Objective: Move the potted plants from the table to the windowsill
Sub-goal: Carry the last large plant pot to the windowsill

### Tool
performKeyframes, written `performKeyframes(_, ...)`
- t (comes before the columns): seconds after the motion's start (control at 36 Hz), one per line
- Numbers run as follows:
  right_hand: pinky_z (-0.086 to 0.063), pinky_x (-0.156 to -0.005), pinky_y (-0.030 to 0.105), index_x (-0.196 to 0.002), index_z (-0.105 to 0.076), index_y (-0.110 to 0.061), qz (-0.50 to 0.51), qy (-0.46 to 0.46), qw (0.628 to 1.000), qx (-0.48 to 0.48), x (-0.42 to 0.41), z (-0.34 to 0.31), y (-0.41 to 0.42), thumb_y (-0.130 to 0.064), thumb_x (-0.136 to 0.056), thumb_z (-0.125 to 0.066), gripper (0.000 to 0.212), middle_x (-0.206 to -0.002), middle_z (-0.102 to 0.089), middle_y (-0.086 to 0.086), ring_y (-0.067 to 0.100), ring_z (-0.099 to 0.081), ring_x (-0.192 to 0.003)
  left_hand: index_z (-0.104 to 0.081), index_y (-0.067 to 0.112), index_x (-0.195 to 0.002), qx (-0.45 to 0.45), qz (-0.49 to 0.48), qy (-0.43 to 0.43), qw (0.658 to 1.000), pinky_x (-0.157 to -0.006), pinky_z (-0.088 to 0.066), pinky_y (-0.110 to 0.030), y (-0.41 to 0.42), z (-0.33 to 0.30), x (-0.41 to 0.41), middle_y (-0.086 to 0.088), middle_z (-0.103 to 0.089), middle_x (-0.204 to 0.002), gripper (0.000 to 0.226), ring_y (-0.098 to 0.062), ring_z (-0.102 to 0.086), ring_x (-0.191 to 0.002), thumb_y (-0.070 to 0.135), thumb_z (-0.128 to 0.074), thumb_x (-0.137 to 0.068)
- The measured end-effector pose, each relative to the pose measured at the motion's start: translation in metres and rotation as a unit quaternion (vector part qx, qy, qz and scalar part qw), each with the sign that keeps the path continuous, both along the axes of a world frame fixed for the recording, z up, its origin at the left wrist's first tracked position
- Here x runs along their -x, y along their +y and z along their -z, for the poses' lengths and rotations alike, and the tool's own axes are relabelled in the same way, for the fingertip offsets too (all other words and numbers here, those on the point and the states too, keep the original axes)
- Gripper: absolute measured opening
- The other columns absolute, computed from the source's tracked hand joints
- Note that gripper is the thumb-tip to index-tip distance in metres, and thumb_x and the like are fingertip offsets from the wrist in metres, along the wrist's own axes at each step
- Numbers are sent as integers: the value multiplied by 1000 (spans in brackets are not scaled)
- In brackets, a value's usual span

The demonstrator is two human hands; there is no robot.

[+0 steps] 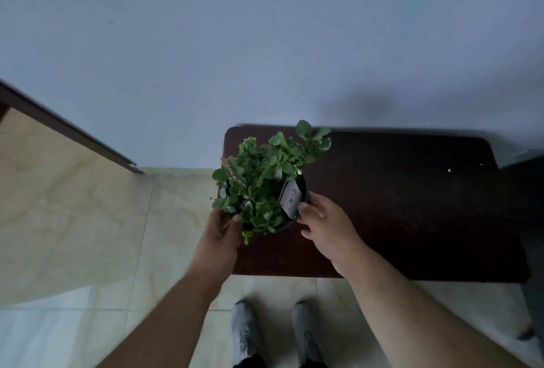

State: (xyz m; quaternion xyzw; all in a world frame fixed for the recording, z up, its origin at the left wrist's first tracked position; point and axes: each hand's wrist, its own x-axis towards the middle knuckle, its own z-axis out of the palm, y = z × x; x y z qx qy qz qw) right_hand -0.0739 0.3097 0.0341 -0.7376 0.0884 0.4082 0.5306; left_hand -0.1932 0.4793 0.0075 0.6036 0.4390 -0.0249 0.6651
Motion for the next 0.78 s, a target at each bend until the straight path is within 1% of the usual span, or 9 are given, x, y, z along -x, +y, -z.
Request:
performKeyframes(0.06,-52,-86,28,-127,-57,-36,-16,1,1000,-13,-2,5,2,-19,-105,-50,29,-124,-67,-10,8,-64,-112,-60,39,-106,10,3,-1,1000,-87,-56,-47,-1,2,-3,12,-75,-99,9,-19,-72,-97,40,-56,-98)
performKeyframes(0.19,-52,-90,26,-133,-58,-35,-31,-9,999,-20,-1,14,0,-15,-105,-49,36,-127,-68,-10,8,-66,-115,-62,45,-106,34,12,-3,999,-95,-54,-41,-2,5,-2,23,-73,-107,14,-10,-71,-102,34,-55,-100)
performKeyframes(0.31,-53,-97,29,-138,-58,-29,-39,-19,999,-25,-1,14,-4,-11,-105,-49,39,-127,-68,-6,10,-65,-118,-60,42,-105,26,18,-8,999,-80,-57,-28,-8,-1,0,29,-73,-98,19,-1,-71,-93,26,-51,-102)
performKeyframes(0.36,-52,-99,30,-137,-59,-28,-51,-29,998,-21,-2,7,-5,-11,-104,-50,38,-126,-68,-7,9,-65,-117,-60,39,-107,30,10,-15,999,-74,-56,-19,-11,-6,3,27,-73,-101,19,2,-71,-90,23,-50,-103)
performKeyframes(0.42,-53,-98,29,-138,-58,-30,-73,-45,996,-13,-3,-2,-8,-15,-104,-52,38,-126,-68,-9,7,-65,-115,-61,38,-113,38,0,-12,999,-82,-57,-23,-11,-13,7,21,-73,-110,19,0,-71,-95,25,-52,-102)
performKeyframes(0.5,-48,-109,38,-135,-61,-35,-107,-86,990,2,-3,-28,-10,-25,-102,-56,36,-127,-69,-14,4,-61,-120,-55,36,-131,36,-6,-2,999,-101,-51,-38,-10,-35,20,13,-69,-124,32,-9,-69,-109,32,-55,-100)
performKeyframes(0.58,-46,-110,35,-120,-66,-46,-140,-115,983,-11,2,-68,-8,-24,-101,-57,30,-120,-72,-19,-1,-63,-116,-45,36,-143,17,-18,-9,1000,-107,-47,-42,-11,-72,33,8,-67,-129,45,-10,-67,-113,33,-54,-99)
performKeyframes(0.67,-47,-107,30,-110,-69,-48,-165,-149,974,-36,9,-112,-3,-19,-101,-58,32,-114,-74,-20,-4,-65,-112,-43,37,-145,5,-38,-36,999,-105,-48,-40,-13,-118,45,19,-70,-121,47,-5,-67,-109,35,-53,-100)
performKeyframes(0.78,-46,-96,17,-110,-69,-42,-205,-194,956,-78,25,-176,7,-16,-101,-58,30,-110,-74,-25,-10,-64,-109,-43,40,-145,-26,-89,-65,994,-104,-50,-46,-15,-179,73,32,-69,-111,66,-2,-67,-105,55,-58,-84)
